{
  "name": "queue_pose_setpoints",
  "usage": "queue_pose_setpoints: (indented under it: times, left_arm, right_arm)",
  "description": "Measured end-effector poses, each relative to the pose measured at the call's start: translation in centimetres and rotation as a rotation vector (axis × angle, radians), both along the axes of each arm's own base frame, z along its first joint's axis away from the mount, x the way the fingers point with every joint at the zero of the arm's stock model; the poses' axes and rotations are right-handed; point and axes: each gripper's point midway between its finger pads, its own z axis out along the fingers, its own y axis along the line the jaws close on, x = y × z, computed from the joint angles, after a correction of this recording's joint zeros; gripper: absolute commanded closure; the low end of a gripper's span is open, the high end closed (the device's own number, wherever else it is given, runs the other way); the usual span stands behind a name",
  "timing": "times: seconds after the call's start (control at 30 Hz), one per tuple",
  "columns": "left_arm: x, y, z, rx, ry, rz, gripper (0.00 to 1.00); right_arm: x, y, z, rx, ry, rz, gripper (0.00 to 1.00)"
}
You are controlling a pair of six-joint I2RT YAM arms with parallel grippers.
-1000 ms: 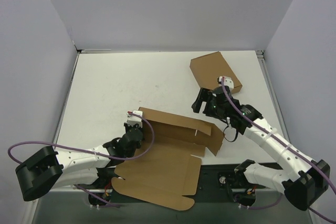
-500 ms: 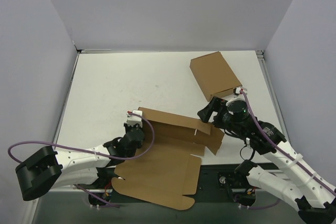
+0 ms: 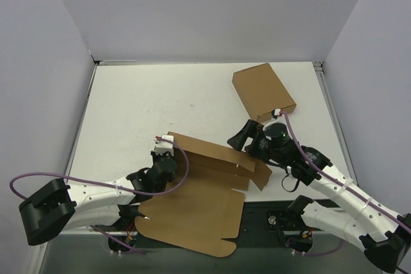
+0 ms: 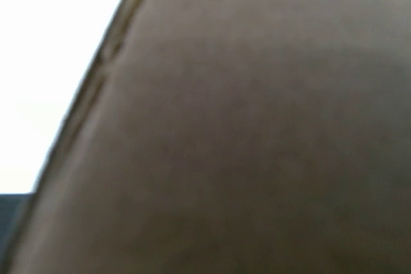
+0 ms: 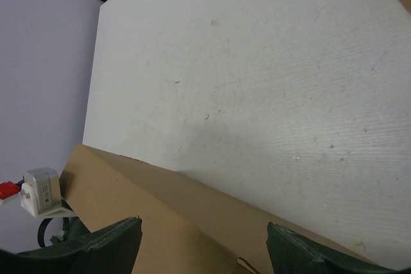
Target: Fold the paper box
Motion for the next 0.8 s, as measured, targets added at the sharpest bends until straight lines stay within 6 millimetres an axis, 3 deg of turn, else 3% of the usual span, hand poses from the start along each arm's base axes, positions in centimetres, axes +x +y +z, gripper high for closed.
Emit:
queue_pose_setpoints:
  times: [0.17, 0.3, 0.6, 0.8]
  left_arm:
    - [-0.1, 0.1, 0.0, 0.003, 0.003, 0.0, 0.71]
    - [-0.2, -0.1, 0.0, -0.002, 0.004, -0.009, 0.71]
    - [-0.2, -0.2, 0.0, 0.007, 0.014, -0.006, 0.71]
    - [-0.1, -0.3, 0.1, -0.001, 0.014, -0.003, 0.71]
  right_arm:
    - [-0.7, 0.4, -0.1, -0.005, 0.008, 0.015, 0.21]
    - [-1.6, -0.7, 0.1, -0.047, 0.013, 0.003, 0.21]
    - [-3.2, -3.1, 3.0, -0.054, -0.01, -0.025, 0.22]
    - [-4.0, -3.4, 2.3, -0.07, 0.026, -0.024, 0.22]
